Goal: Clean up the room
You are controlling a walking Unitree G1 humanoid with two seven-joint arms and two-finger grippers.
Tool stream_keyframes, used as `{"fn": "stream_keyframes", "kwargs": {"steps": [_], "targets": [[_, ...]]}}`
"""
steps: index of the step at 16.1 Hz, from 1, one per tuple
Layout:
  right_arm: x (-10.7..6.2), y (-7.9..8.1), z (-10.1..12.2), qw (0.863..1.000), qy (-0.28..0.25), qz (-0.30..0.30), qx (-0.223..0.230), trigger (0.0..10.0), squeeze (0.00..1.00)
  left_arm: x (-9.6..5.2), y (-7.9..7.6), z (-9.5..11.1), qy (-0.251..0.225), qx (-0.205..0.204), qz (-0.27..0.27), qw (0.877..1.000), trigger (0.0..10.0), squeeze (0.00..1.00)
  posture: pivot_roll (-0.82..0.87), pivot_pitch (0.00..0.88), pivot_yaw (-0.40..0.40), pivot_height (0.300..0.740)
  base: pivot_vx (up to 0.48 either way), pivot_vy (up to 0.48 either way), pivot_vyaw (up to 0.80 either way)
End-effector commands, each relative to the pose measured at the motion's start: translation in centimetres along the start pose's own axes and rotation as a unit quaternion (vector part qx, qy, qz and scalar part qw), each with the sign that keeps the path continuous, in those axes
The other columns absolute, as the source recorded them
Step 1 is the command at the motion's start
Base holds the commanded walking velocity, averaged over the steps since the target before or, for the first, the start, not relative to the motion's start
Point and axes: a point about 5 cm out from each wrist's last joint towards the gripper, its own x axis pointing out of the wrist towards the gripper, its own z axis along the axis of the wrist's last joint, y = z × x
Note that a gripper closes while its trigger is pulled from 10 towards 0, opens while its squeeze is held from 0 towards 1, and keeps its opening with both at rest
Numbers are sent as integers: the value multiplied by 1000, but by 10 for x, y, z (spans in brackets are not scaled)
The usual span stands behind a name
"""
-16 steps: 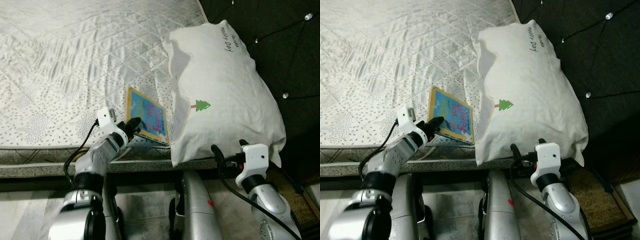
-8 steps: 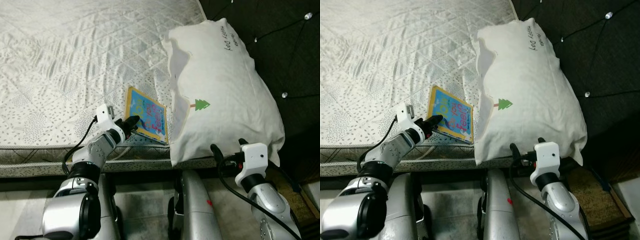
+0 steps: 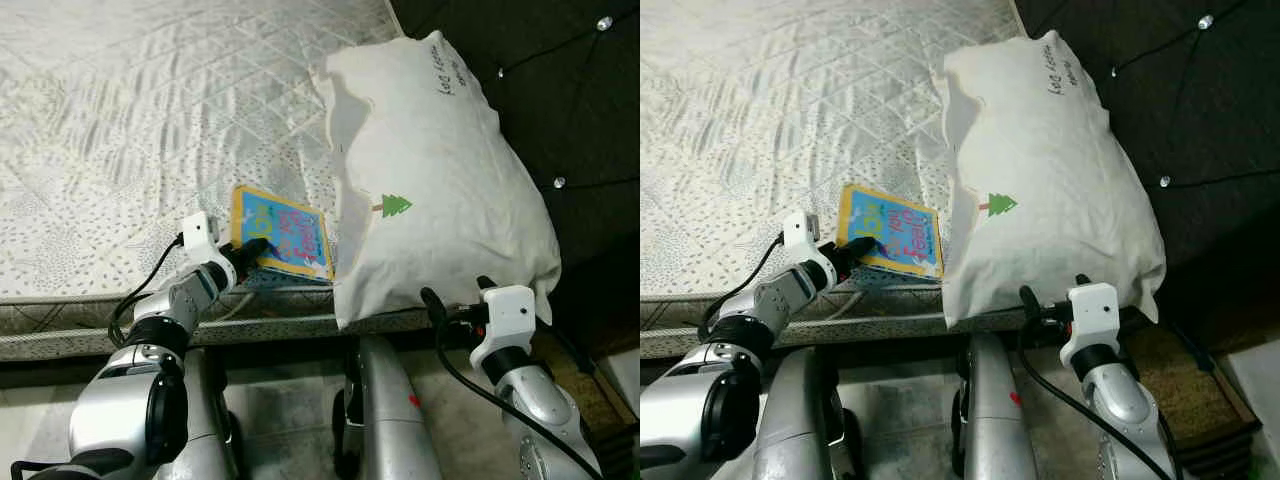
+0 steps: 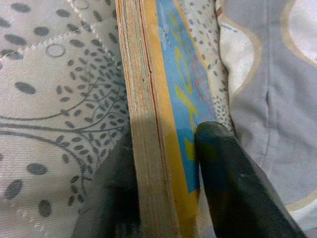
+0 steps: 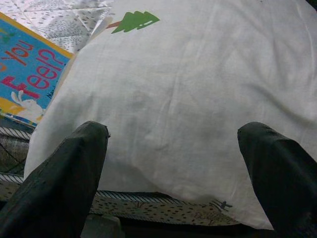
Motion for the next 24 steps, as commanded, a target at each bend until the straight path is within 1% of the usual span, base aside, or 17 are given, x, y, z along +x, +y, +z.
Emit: {"fn": "stream_keyframes", "kwargs": {"steps": [1, 3, 4, 8, 11, 14, 16, 17, 19, 20, 21, 23, 24], "targets": [[-2, -3, 0, 1000, 2, -6, -6, 10000, 0, 0, 0, 6, -5, 9, 7, 1000, 10000, 1000, -169, 180, -100, 550, 0, 0, 0], [-2, -3, 0, 1000, 2, -6, -6, 10000, 0, -1, 4, 10, -11, 12, 15, 1000, 10000, 1000, -168, 179, -102, 550, 0, 0, 0], [-1, -4, 0, 1000, 2, -7, -7, 10000, 0, -3, 9, 16, -20, 21, 28, 999, 10000, 1000, -168, 178, -101, 550, 0, 0, 0], [1, -2, 1, 1000, 0, -7, -6, 10000, 0, -9, 20, 26, -37, 27, 53, 998, 10000, 1000, -167, 177, -100, 550, 0, 0, 0], [1, -2, 1, 1000, 0, -7, -6, 10000, 0, -9, 20, 24, -32, 33, 57, 997, 10000, 1000, -166, 175, -97, 550, 0, 0, 0], [3, -2, 1, 1000, -2, -7, -5, 10000, 0, -8, 21, 17, -22, 43, 69, 996, 10000, 1000, -162, 172, -95, 550, 0, 0, 0], [5, -1, 0, 1000, -2, -7, -5, 10000, 0, -10, 27, 13, -21, 54, 88, 994, 10000, 1000, -154, 164, -87, 550, 0, 0, 0], [5, -1, 0, 1000, -3, -8, -4, 10000, 0, -12, 31, 12, -26, 53, 98, 993, 10000, 1000, -151, 162, -86, 550, 0, 0, 0], [7, 1, -1, 1000, -5, -10, -1, 10000, 0, -18, 39, 13, -56, 57, 130, 988, 10000, 1000, -136, 151, -72, 550, 0, 0, 0], [9, 2, -1, 1000, -7, -12, 3, 10000, 0, -25, 44, 17, -100, 70, 163, 979, 10000, 1000, -124, 141, -61, 550, 0, 0, 0], [9, 2, -1, 1000, -8, -13, 5, 10000, 0, -27, 46, 17, -114, 75, 173, 976, 10000, 1000, -121, 139, -59, 550, 0, 0, 0], [13, 4, -2, 1000, -10, -18, 13, 10000, 0, -43, 45, 9, -165, 87, 190, 964, 10000, 1000, -88, 127, -42, 550, 0, 0, 0], [15, 8, -3, 1000, -11, -16, 19, 10000, 0, -53, 41, 6, -199, 90, 189, 957, 10000, 1000, -75, 122, -37, 550, 0, 0, 0]]}}
